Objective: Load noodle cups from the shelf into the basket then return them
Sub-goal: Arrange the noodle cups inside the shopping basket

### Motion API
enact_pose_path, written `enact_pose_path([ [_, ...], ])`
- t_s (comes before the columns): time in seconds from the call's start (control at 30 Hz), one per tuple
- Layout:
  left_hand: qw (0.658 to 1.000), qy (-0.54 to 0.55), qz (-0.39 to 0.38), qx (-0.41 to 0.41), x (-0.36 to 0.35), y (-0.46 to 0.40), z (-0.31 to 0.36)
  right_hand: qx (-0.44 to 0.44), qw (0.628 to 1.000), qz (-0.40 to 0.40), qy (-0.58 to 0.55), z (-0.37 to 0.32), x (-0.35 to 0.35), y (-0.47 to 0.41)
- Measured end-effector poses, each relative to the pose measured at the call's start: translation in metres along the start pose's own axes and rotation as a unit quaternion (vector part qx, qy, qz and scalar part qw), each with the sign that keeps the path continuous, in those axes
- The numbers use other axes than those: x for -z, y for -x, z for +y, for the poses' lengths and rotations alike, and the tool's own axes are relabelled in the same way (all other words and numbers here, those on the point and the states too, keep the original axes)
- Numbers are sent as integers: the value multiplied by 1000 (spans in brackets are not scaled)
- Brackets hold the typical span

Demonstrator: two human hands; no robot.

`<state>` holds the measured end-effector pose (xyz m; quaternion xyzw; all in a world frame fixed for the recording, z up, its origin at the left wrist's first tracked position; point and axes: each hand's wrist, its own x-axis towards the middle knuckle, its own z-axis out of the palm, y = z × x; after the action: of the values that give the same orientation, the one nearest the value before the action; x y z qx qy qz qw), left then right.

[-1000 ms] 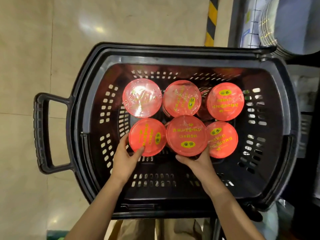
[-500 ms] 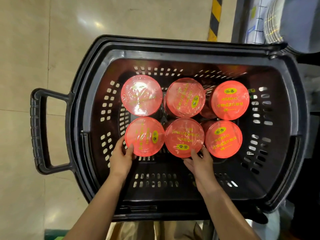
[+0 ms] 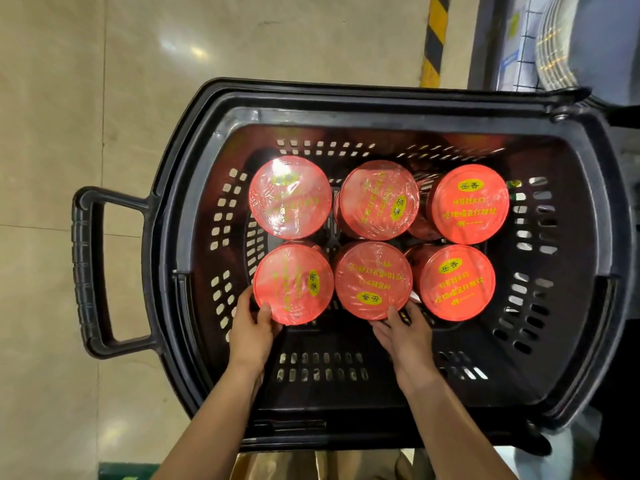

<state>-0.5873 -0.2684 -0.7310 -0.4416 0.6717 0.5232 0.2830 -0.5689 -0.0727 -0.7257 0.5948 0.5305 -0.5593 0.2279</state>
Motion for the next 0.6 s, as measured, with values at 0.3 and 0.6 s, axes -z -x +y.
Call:
enact_pose_path([
  [0.3,985,-170,-30,-24,8,17,17,26,990,4,137,-13,5,25],
  [0.6,841,-486,-65,-229,48,102,100,205,831,66,513,-81,44,144],
])
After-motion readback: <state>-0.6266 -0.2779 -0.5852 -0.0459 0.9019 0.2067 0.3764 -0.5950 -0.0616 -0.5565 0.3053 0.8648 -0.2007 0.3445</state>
